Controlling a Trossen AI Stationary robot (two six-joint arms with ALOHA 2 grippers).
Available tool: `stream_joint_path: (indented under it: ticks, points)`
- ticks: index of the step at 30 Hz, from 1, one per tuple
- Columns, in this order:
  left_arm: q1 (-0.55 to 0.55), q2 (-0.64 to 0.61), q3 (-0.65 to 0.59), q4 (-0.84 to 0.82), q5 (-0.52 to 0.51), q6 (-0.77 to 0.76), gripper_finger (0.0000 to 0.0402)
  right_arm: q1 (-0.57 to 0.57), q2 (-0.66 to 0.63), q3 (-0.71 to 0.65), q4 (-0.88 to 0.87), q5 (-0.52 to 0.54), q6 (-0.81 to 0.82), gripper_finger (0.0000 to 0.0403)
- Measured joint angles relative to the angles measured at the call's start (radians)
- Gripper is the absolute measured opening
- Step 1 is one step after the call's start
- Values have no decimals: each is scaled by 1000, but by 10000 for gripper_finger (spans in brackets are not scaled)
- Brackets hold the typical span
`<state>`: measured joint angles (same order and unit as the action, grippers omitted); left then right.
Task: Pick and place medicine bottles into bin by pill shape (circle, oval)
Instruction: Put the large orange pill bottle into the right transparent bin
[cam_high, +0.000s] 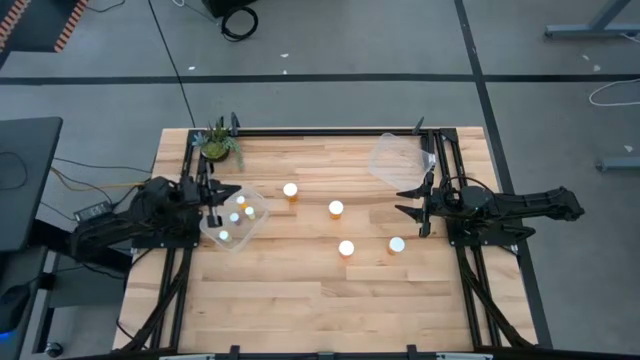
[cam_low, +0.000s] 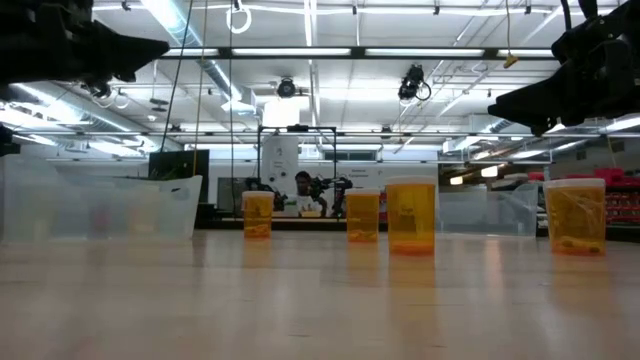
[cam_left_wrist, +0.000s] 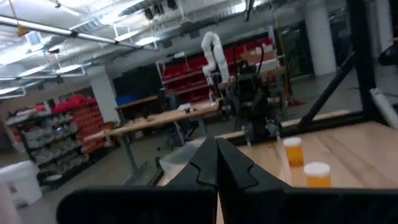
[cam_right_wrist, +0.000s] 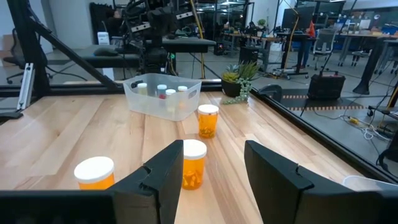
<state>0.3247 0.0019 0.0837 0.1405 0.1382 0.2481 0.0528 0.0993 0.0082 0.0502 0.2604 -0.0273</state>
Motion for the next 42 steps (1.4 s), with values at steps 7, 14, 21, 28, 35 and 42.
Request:
stream_joint_path:
  ticks: [7, 14, 21, 28, 35, 42]
  points:
    - [6, 0, 1, -15, 5, -50, 1, 0, 0, 0, -2, 0, 0, 178]
    - [-19, 2, -36, 0, 28, -81, 2, 0, 0, 0, -2, 0, 0, 178]
    - [-35, 4, -75, 20, 28, -107, 2, -8, 0, -1, 22, 33, -64, 178]
    - [-55, 4, -75, -34, 43, -165, 16, -22, 0, -1, 202, 58, -65, 178]
    - [-60, 4, -76, -70, 43, -204, 34, -100, 15, 29, 233, 64, -121, 178]
    - [-60, 4, -76, -70, 43, -203, 26, -208, 125, 75, 233, 43, -94, 178]
